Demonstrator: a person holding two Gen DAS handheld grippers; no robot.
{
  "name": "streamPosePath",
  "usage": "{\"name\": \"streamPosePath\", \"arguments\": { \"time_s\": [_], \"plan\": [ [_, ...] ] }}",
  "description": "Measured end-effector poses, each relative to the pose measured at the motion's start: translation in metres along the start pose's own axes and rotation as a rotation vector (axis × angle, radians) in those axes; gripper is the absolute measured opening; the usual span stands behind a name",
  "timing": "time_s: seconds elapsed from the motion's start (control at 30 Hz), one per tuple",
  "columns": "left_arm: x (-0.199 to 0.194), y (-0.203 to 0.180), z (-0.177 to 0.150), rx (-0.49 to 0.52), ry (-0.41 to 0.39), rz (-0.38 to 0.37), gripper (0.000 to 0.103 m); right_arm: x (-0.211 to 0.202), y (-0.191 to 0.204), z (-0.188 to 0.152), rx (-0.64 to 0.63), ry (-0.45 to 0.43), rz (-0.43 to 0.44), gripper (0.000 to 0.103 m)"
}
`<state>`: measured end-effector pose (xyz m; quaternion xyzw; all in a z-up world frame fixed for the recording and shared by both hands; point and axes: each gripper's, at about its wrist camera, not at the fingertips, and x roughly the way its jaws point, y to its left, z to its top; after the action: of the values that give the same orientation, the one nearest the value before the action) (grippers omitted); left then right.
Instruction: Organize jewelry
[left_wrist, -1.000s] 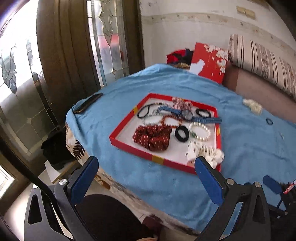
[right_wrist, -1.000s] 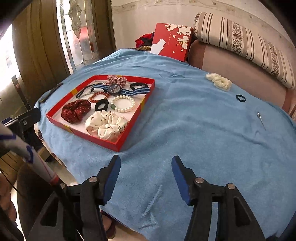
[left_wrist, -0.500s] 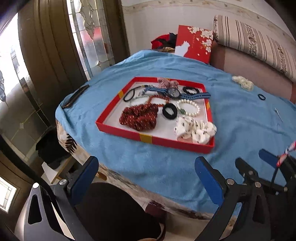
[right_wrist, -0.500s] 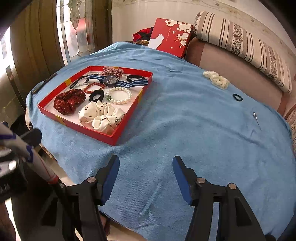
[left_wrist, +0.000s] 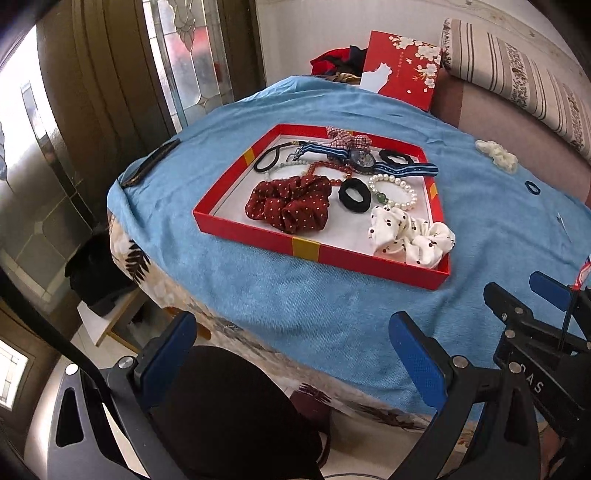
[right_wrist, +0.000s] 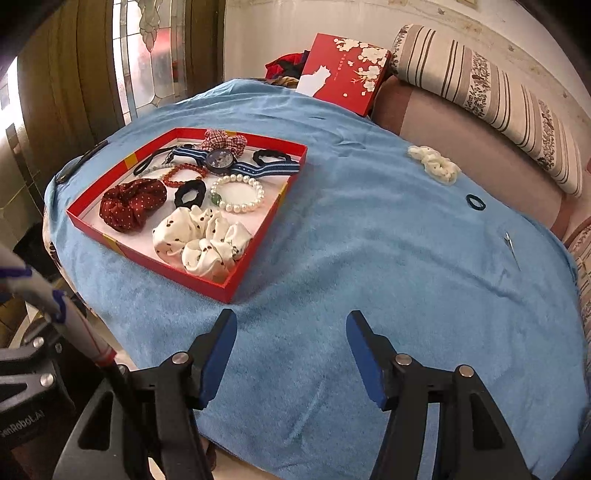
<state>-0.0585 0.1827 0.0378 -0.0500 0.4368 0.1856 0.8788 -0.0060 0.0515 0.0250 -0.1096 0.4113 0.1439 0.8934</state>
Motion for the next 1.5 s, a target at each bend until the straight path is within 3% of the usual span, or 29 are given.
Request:
{"name": "streamPosePath", "arguments": {
  "time_s": [1.5],
  "plan": [
    [0.018,0.009,-0.004,-0.035,0.055,-0.013,0.103,0.011,0.003,-0.003,-0.011,0.042,0.025,0.068]
  ]
}}
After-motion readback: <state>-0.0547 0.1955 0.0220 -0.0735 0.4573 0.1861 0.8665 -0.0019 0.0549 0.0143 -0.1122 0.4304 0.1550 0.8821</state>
